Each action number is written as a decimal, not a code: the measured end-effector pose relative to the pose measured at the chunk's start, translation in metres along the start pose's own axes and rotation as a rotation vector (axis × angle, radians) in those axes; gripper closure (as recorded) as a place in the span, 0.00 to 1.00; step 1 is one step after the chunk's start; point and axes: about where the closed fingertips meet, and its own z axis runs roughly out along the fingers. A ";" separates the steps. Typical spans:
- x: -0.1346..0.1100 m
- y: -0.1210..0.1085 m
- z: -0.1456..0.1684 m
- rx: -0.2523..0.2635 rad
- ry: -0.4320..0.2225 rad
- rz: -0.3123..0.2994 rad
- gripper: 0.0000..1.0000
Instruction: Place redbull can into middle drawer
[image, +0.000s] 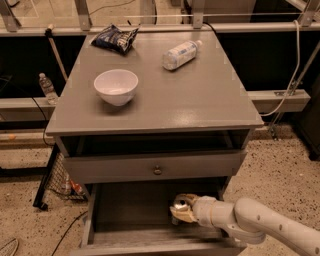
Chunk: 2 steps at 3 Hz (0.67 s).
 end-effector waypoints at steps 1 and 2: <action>0.000 0.002 0.002 -0.005 0.001 0.001 0.81; 0.000 0.003 0.003 -0.008 0.000 0.001 0.59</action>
Offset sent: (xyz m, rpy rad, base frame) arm -0.0009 0.0019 -0.0011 0.0017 0.0034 0.0032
